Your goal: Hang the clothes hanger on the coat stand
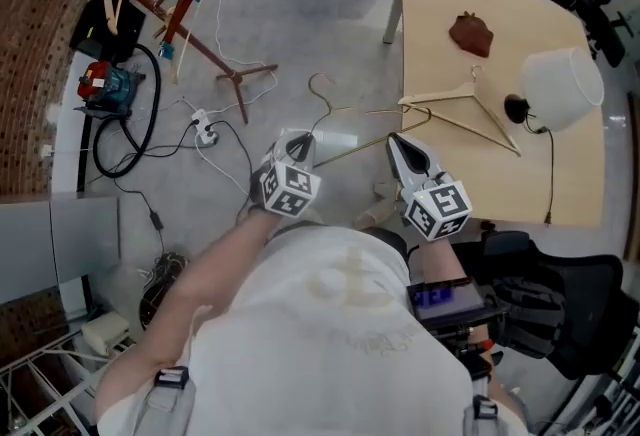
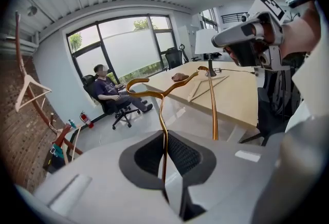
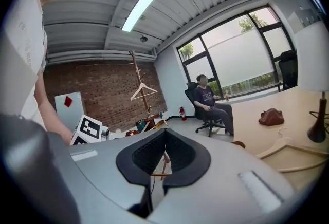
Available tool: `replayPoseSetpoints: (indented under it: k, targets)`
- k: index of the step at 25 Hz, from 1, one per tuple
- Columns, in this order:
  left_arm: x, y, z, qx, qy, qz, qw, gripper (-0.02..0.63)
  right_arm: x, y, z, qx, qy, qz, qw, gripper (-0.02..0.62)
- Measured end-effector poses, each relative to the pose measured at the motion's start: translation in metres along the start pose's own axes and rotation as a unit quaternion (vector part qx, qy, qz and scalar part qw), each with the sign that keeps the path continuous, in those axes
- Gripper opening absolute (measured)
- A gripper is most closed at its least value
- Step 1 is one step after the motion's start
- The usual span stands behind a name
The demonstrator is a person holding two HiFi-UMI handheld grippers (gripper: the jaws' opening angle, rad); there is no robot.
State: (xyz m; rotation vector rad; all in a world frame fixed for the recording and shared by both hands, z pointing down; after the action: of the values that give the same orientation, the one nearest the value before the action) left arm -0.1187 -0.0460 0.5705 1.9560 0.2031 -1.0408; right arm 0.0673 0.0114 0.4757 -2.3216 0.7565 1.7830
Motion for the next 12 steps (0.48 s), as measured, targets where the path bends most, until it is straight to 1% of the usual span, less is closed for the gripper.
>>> replayPoseSetpoints:
  k: [5,7,10,12]
  targets:
    - [-0.045,-0.034,0.029,0.034,-0.03,0.002,0.999,0.02,-0.009,0.033,0.041,0.031,-0.011,0.009,0.999,0.014]
    - [-0.061,-0.047,0.034,0.042,-0.039,0.003,0.9983,0.02,-0.016,0.041,0.057,0.041,-0.015,0.018,0.999,0.014]
    - [-0.081,-0.07,0.034,0.05,-0.046,0.005,0.9977,0.02,-0.025,0.048,0.082,0.056,-0.02,0.031,0.998,0.014]
    - [-0.092,-0.087,0.046,0.068,-0.044,0.004,0.9967,0.02,-0.024,0.063,0.103,0.079,-0.023,0.027,0.996,0.014]
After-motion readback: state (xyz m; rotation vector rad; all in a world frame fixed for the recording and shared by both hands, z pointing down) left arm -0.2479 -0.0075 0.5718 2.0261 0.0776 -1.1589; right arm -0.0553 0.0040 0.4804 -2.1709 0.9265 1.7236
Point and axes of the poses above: the fingertips, and each gripper's own axes: y forward along the fingers, z to its left, x out of its top, the point moved 4 cm from there along -y, backward along the fingers, and after that the axes turned 2 degrees about -z, right-handed, at the moved point
